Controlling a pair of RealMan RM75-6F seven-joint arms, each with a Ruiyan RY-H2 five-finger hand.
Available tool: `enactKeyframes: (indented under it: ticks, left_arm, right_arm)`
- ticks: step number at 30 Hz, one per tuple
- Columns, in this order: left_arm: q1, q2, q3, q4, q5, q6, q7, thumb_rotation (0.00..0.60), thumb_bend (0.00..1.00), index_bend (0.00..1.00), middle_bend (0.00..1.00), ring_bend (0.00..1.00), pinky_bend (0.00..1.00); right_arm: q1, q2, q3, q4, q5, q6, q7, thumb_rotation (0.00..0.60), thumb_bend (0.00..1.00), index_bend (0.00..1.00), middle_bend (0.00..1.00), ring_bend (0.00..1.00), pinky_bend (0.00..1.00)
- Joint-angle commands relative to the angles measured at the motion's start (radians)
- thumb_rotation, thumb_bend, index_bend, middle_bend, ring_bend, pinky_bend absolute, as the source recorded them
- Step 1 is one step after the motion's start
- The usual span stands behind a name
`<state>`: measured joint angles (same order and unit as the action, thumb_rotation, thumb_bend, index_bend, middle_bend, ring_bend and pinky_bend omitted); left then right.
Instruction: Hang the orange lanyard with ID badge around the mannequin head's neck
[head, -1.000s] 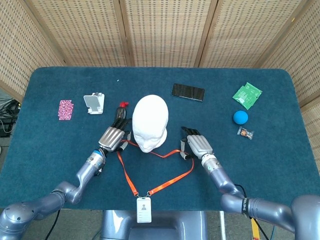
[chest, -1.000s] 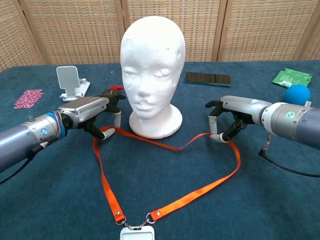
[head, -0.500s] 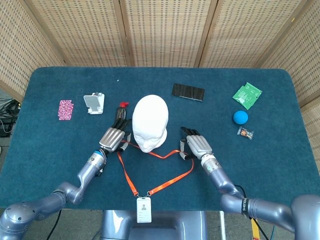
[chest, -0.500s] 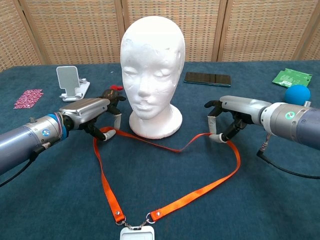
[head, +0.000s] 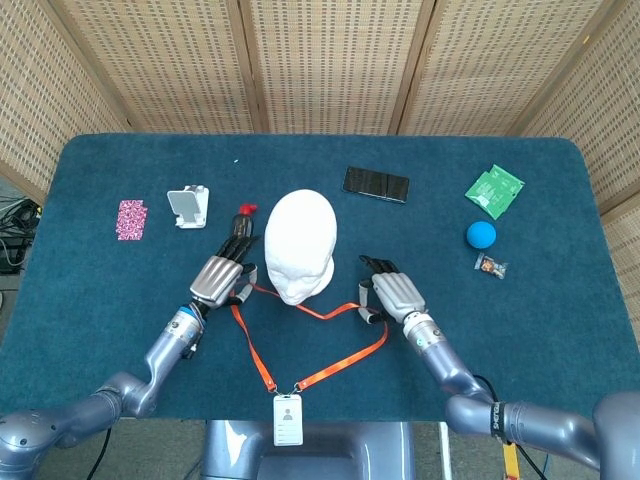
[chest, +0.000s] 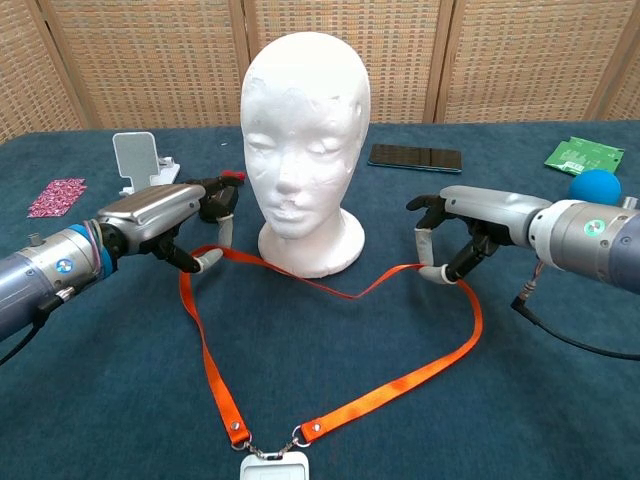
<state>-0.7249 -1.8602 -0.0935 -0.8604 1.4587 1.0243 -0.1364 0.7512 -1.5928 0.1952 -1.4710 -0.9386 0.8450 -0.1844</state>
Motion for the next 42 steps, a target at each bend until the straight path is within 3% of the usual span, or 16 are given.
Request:
enactKeyframes:
  ticks: [1, 20, 42]
  left_arm:
    - [0.025, 0.029, 0.03, -0.024, 0.033, 0.039, -0.001, 0.6, 0.46, 0.76, 0.0, 0.0, 0.0]
    - [0.07, 0.096, 0.127, -0.025, 0.252, 0.328, -0.038, 0.6, 0.46, 0.76, 0.0, 0.0, 0.0]
    - [0.067, 0.16, 0.118, -0.079, 0.303, 0.435, -0.083, 0.6, 0.46, 0.76, 0.0, 0.0, 0.0]
  right_arm:
    - [-0.014, 0.024, -0.014, -0.043, -0.028, 0.023, -0.009, 0.6, 0.64, 0.74, 0.0, 0.0, 0.0]
    - [-0.033, 0.127, -0.1, -0.202, -0.221, 0.059, -0.064, 0.6, 0.64, 0.75, 0.0, 0.0, 0.0]
    - [-0.082, 0.214, -0.119, -0.312, -0.392, 0.148, -0.015, 0.6, 0.64, 0.75, 0.0, 0.0, 0.0]
